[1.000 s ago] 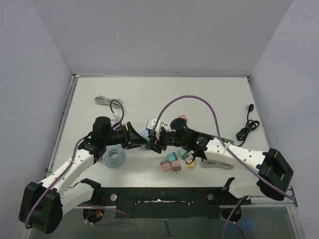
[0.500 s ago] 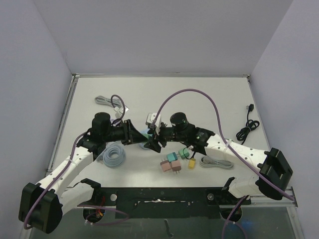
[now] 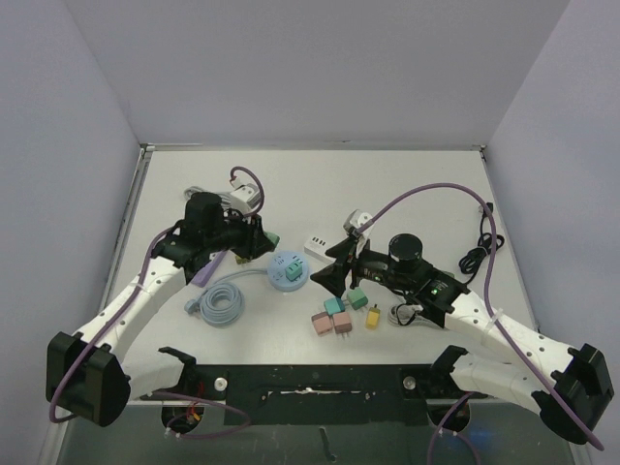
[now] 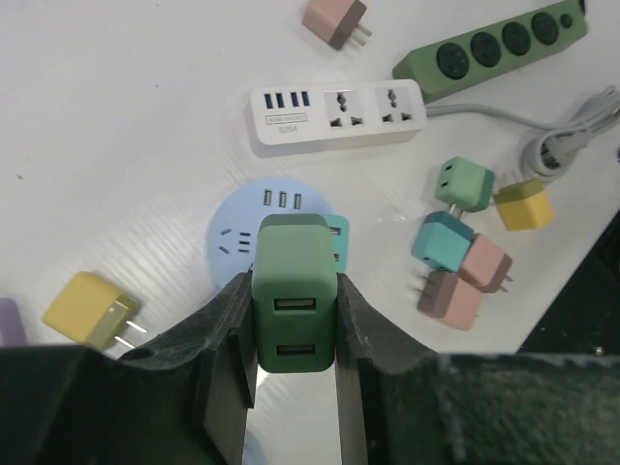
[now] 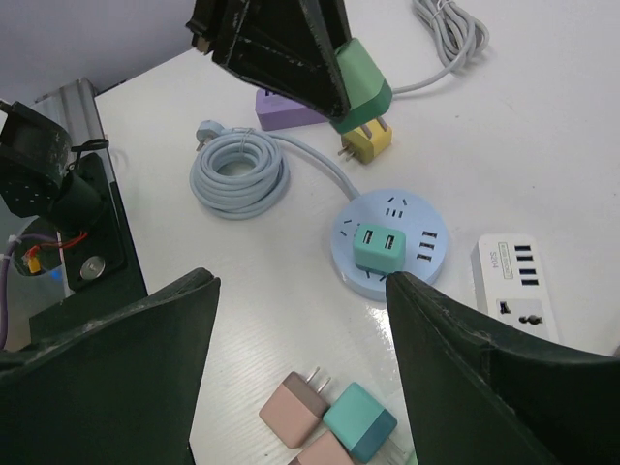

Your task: Insert the plug

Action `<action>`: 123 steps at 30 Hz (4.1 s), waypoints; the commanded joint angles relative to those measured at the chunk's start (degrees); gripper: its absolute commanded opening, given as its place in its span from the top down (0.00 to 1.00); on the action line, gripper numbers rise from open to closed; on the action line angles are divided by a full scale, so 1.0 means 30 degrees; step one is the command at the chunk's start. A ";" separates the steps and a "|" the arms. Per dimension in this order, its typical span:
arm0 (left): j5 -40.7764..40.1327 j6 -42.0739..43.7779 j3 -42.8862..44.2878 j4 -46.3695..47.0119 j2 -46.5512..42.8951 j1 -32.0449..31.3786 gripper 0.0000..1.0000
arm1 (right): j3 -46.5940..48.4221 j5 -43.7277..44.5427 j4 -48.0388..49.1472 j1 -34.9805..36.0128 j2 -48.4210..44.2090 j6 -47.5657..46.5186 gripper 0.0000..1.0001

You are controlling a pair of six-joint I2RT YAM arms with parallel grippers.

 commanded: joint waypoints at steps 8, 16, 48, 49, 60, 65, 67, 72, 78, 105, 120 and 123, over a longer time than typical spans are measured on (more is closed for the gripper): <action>-0.1477 0.6593 0.5764 -0.3820 0.5284 -0.0615 0.88 | -0.1246 0.1988 -0.0065 -0.0139 -0.2680 0.1858 0.31; -0.2365 0.8718 0.6870 -0.5920 0.7733 -0.1440 0.88 | -0.1722 0.4163 -0.0520 -0.0161 -0.3329 0.2322 0.31; -0.3868 0.7643 0.7765 -0.6586 1.0962 -0.2988 0.91 | -0.2666 0.3379 0.1478 -0.0158 -0.1853 0.3730 0.32; -0.3881 0.7558 0.7735 -0.6513 1.0961 -0.2984 0.91 | -0.2689 0.3379 0.1486 -0.0160 -0.1842 0.3739 0.32; -0.4802 0.7102 0.7383 -0.7239 1.1379 -0.3024 0.90 | -0.3031 0.3525 0.1656 -0.0160 -0.1768 0.4049 0.33; -0.4291 0.6920 0.7175 -0.6750 1.1265 -0.3097 0.90 | -0.3046 0.3577 0.1706 -0.0168 -0.1668 0.4130 0.33; -0.4424 0.6902 0.7146 -0.6537 1.1429 -0.3088 0.90 | -0.3075 0.3610 0.1694 -0.0162 -0.1693 0.4162 0.33; -0.4954 0.7251 0.7019 -0.6729 1.1867 -0.3116 0.91 | -0.3215 0.3836 0.1538 -0.0163 -0.1913 0.4210 0.34; -0.6005 0.7528 0.7081 -0.7558 1.2900 -0.3126 0.91 | -0.3399 0.3993 0.1645 -0.0162 -0.2064 0.4243 0.33; -0.8715 0.5554 0.4179 -0.5761 1.5486 -0.3505 1.00 | -0.3627 0.6407 0.1259 -0.0158 -0.3443 0.4463 0.36; -0.8712 0.4947 0.8092 -0.8567 1.3558 -0.3596 0.83 | -0.3680 0.7567 0.1090 -0.0168 -0.4283 0.4692 0.36; -0.9209 0.4749 0.9456 -0.8603 1.2691 -0.3487 0.60 | -0.3810 0.7738 0.1159 -0.0170 -0.4481 0.4769 0.36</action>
